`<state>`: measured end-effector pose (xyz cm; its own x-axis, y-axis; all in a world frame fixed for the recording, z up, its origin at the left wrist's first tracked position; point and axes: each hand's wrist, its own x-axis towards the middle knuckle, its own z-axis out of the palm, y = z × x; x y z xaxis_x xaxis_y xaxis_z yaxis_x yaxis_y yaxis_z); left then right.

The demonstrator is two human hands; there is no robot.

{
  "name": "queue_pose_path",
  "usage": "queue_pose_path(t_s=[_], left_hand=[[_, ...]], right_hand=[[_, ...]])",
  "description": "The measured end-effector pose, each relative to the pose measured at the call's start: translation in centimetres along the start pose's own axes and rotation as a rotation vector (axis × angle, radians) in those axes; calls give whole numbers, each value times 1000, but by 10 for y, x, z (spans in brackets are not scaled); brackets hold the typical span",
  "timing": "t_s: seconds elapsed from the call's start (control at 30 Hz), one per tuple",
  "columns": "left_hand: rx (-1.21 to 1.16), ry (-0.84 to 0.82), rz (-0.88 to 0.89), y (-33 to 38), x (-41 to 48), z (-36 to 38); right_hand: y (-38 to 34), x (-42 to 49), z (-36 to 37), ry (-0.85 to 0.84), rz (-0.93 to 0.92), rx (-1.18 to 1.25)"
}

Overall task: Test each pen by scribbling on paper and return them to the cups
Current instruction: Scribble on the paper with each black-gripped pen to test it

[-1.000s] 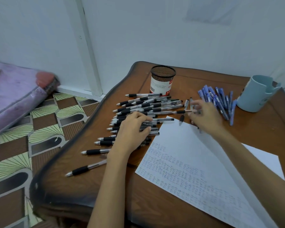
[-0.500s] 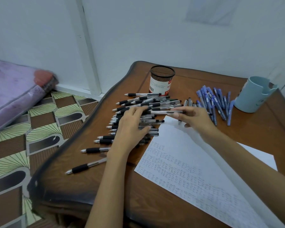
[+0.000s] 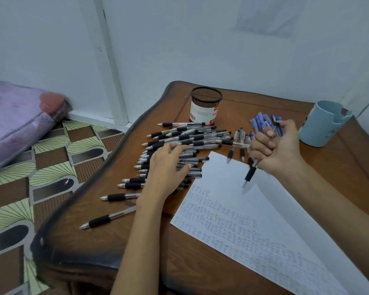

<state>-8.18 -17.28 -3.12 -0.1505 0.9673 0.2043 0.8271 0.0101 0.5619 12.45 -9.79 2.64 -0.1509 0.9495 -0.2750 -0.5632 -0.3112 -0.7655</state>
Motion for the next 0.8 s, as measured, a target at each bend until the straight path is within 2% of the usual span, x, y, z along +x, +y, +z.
queue_pose_path(t_s=[0.13,0.3,0.43,0.6,0.73,0.8], left_hand=[[5,-8,-1,0,0,-1],[11,-18,-5,-1,1,-1],[61,-99,-35,0,1,0],[131,-171,-21,-1,0,1],[123,-203,-35,-3,1,1],[126,-219,-33,-4,2,2]], right_hand=[[0,-2,5,65,14,-18],[12,-8,11,-50,-9,-31],[28,-7,4,-68,75,-80],[54,-9,-14,-52,-46,-398],[59,-16,-30,-212,-109,-496],[59,-20,-32,-222,-132,-550]])
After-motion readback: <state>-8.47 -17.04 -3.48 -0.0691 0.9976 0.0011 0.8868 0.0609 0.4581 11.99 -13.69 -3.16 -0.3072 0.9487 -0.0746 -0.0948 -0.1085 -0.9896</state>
